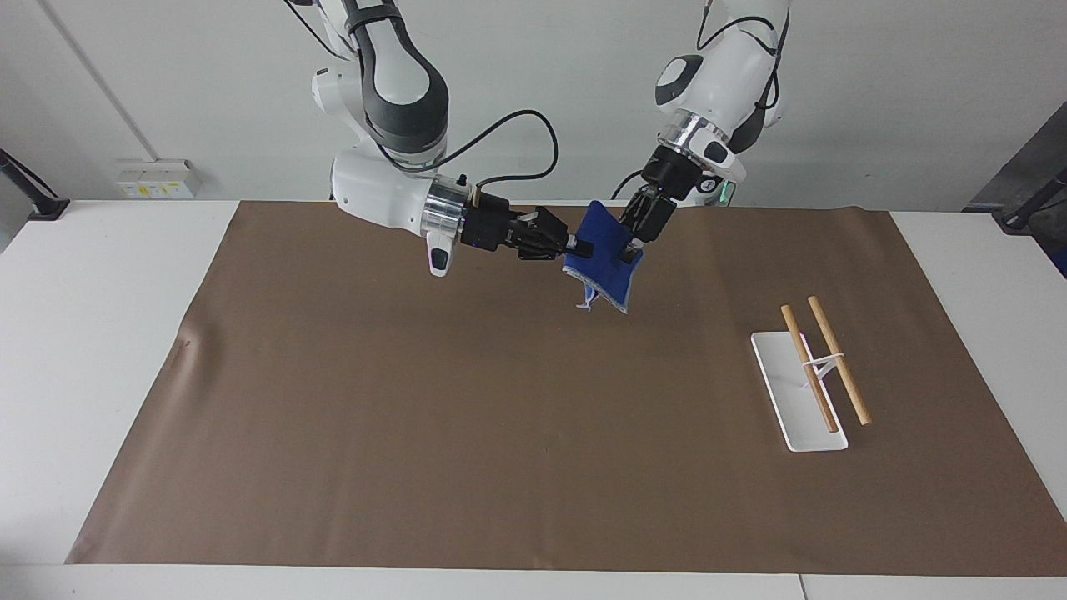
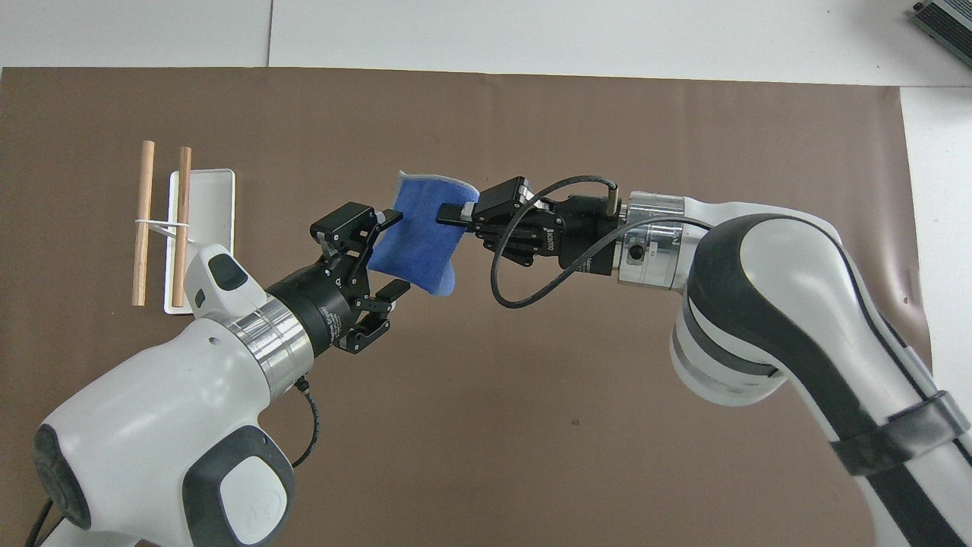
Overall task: Right arm passes towel to left arm to hang
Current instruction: 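Grasp the towel with the left gripper beside the right gripper, then carry the towel with the left gripper while the right gripper withdraws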
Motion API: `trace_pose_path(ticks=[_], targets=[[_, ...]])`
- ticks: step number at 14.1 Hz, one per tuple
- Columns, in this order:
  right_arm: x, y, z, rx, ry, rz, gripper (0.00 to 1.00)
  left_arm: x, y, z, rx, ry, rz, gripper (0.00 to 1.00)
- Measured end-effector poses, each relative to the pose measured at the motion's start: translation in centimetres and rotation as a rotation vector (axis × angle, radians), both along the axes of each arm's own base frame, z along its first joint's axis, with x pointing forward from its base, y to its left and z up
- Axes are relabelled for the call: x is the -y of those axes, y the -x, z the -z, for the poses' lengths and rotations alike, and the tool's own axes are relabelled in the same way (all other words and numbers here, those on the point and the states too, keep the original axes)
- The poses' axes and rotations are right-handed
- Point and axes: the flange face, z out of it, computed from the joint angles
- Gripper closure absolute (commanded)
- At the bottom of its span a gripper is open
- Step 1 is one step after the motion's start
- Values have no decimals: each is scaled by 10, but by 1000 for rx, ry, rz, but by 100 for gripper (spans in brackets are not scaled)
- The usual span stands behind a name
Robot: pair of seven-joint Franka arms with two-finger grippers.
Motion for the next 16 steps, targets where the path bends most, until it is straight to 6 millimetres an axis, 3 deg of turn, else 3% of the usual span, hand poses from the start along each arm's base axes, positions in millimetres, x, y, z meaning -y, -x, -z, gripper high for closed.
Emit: trace_pose_path(ticks=[1, 5, 12, 13, 14, 16], targets=[[0, 0, 0, 0, 0, 0, 100, -2, -2, 0, 11, 6, -17, 67], [1, 0, 0, 2, 3, 5, 100, -7, -5, -5, 37, 24, -55, 100], [-10, 3, 2, 8, 23, 23, 100, -18, -13, -9, 50, 33, -87, 100], [-9, 3, 2, 9, 25, 28, 58, -23, -16, -9, 53, 33, -98, 100], [-8, 2, 3, 9, 30, 38, 1, -27, -18, -10, 54, 34, -107, 100], [-10, 2, 5, 16, 54, 76, 0, -36, -24, -10, 55, 34, -127, 100]])
